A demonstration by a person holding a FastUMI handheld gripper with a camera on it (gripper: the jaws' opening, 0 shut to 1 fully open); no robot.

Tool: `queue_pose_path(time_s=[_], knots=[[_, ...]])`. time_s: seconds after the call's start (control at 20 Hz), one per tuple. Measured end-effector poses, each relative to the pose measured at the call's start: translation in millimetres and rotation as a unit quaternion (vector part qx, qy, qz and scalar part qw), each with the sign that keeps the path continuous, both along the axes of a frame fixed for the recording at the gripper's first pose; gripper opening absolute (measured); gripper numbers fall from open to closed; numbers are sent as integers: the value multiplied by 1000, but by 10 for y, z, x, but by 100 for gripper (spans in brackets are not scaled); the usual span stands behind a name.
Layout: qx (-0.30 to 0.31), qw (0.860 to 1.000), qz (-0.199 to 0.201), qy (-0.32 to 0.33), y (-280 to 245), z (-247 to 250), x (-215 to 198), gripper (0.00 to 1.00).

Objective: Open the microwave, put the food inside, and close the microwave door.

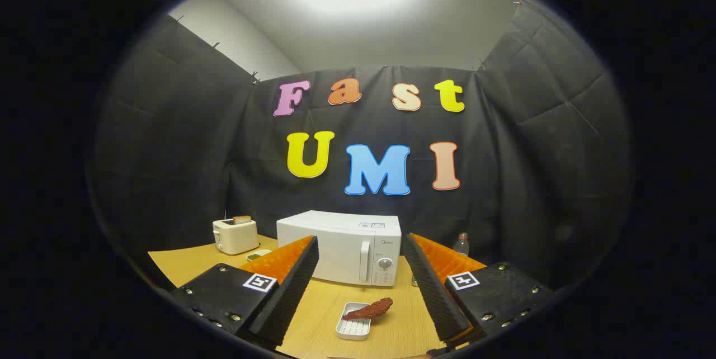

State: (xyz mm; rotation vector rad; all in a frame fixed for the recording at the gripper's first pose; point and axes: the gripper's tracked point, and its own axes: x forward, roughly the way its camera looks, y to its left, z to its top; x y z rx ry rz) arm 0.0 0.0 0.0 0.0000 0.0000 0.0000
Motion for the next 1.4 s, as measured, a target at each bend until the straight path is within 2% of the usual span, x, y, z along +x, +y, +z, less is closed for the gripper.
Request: queue_pose_path(time_s=[0.95,1.1,1.2,1.3,1.4], knots=[[-3,1000,5,5,74,-59,6,95],[25,1000,15,-13,153,-23,59,95],[50,999,19,0,179,-154,152,95],[52,998,34,22,248,-275,246,96],[52,998,28,24,200,-311,365,96]])
